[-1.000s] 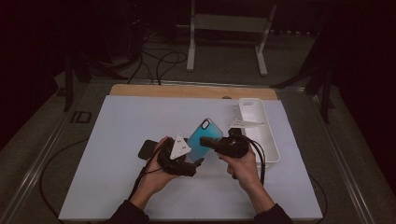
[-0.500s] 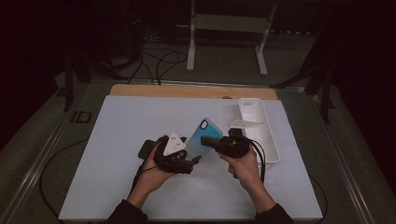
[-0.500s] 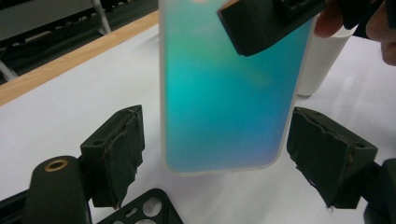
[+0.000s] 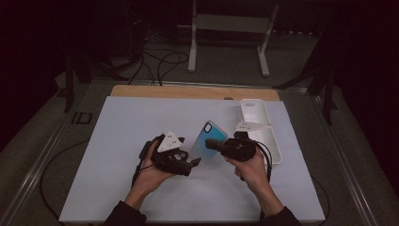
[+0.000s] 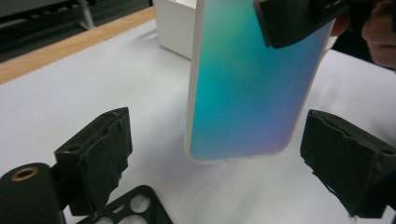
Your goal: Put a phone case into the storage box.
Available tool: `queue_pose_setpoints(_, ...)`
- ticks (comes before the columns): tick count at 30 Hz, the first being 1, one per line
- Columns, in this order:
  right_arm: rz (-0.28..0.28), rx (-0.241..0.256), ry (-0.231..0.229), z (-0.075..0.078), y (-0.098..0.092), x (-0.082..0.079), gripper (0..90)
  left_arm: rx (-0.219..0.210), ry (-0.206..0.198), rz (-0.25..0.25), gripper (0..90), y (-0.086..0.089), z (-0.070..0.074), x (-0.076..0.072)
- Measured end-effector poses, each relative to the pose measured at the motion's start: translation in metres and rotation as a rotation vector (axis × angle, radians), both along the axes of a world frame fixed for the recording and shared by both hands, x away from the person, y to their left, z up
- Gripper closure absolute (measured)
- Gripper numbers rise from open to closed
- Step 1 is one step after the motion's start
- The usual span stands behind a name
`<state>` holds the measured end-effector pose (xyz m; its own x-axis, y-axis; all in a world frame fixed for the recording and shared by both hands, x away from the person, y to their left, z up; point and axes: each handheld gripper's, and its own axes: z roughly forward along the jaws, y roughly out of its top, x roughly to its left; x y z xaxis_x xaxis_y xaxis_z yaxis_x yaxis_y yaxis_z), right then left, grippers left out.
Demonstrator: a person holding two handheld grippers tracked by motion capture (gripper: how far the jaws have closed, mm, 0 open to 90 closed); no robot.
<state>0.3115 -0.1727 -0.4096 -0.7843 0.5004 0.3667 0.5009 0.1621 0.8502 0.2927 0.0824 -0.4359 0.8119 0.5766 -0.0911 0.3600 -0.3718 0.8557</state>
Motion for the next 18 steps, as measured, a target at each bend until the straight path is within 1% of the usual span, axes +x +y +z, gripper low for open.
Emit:
queue_pose_setpoints(1,0.009,0.001,-0.009,0.0015,-0.0020,-0.0005,86.1,-0.002,0.018,-0.018,5.4,-0.0005,-0.0003,0.0003)
queue_pose_setpoints(2,0.009,0.001,-0.009,0.0015,-0.0020,-0.0005,86.1,-0.002,0.018,-0.018,4.5,-0.0005,-0.0003,0.0003)
queue_pose_setpoints(3,0.021,-0.003,-0.024,0.0028,-0.0027,-0.0014,86.1,-0.010,0.022,-0.030,4.1,-0.0009,-0.0001,-0.0002)
queue_pose_setpoints(4,0.021,-0.003,-0.024,0.0028,-0.0027,-0.0014,86.1,-0.010,0.022,-0.030,4.0,-0.0009,-0.0001,-0.0002)
queue_pose_setpoints(5,0.033,-0.003,-0.033,0.0039,-0.0031,-0.0021,86.2,-0.022,0.032,-0.048,3.8,-0.0006,0.0002,-0.0003)
queue_pose_setpoints(6,0.033,-0.003,-0.033,0.0039,-0.0031,-0.0021,86.2,-0.022,0.032,-0.048,3.7,-0.0006,0.0002,-0.0003)
queue_pose_setpoints(8,0.061,0.003,-0.048,0.0059,-0.0024,-0.0036,86.1,-0.035,0.040,-0.061,3.5,-0.0005,0.0001,-0.0003)
queue_pose_setpoints(9,0.071,0.004,-0.054,0.0067,-0.0017,-0.0041,86.1,-0.047,0.046,-0.079,3.5,-0.0002,0.0001,-0.0003)
queue_pose_setpoints(10,0.071,0.004,-0.054,0.0067,-0.0017,-0.0041,86.1,-0.047,0.046,-0.079,3.5,-0.0002,0.0001,-0.0003)
queue_pose_setpoints(12,0.092,0.007,-0.063,0.0080,-0.0002,-0.0052,86.1,-0.056,0.051,-0.104,3.5,-0.0002,0.0002,-0.0008)
queue_pose_setpoints(13,0.092,0.007,-0.063,0.0080,-0.0002,-0.0052,86.1,-0.056,0.051,-0.104,4.1,-0.0002,0.0002,-0.0008)
queue_pose_setpoints(14,0.104,0.010,-0.067,0.0086,0.0008,-0.0057,86.1,-0.060,0.054,-0.116,4.1,-0.0006,0.0001,-0.0016)
queue_pose_setpoints(15,0.118,0.013,-0.072,0.0089,0.0020,-0.0060,86.1,-0.070,0.056,-0.134,7.1,-0.0007,-0.0002,-0.0024)
queue_pose_setpoints(16,0.133,0.020,-0.076,0.0093,0.0030,-0.0064,86.1,-0.072,0.057,-0.141,13.0,-0.0007,-0.0004,-0.0026)
queue_pose_setpoints(17,0.147,0.032,-0.080,0.0097,0.0041,-0.0069,86.1,-0.074,0.063,-0.165,16.1,-0.0014,-0.0010,-0.0031)
queue_pose_setpoints(18,0.147,0.032,-0.080,0.0097,0.0041,-0.0069,86.1,-0.074,0.063,-0.165,19.2,-0.0014,-0.0010,-0.0031)
